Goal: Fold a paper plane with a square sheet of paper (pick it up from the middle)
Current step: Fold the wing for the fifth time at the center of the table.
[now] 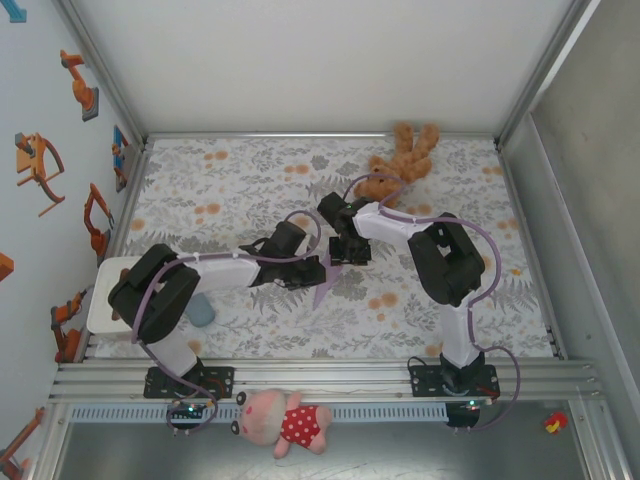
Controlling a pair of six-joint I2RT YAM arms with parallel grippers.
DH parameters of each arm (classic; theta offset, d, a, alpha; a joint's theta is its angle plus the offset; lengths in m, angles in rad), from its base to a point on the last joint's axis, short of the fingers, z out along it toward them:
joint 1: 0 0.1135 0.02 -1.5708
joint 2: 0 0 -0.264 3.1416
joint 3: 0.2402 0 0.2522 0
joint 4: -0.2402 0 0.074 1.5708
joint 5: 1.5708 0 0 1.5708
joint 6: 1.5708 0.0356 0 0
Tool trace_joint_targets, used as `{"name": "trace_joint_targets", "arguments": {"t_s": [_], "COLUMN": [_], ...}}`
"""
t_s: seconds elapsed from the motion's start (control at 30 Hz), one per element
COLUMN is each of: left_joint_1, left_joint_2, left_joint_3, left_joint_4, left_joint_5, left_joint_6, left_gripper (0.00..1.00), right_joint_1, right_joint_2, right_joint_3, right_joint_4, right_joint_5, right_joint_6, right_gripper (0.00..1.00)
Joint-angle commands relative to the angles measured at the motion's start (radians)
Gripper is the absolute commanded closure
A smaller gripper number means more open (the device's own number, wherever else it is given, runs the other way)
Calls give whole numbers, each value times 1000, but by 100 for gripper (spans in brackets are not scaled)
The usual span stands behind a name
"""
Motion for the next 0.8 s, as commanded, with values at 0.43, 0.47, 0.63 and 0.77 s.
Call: {"name": "trace_joint_targets", "arguments": {"t_s": [0.43, 0.47, 0.63, 0.77], "left_joint_1": [18, 17, 20, 25], "left_joint_2": [62, 62, 51, 43], "left_joint_3": [-10, -16, -48, -70], "left_joint_4": [-12, -13, -1, 18], "left_joint_5": [-38, -41, -50, -49], "left_joint_6": [-15, -17, -28, -40], "left_gripper": [94, 94, 95, 95], "right_joint_1": [2, -2, -43, -74], "right_joint_2": [63, 42, -51, -74], "right_joint_3": [-89, -91, -123, -140], "right_joint_4": [169, 175, 237, 271], "right_joint_5": [-128, -135, -230, -283], "right_joint_6": [-56, -72, -158, -179], "right_gripper": [50, 49, 45, 45]}}
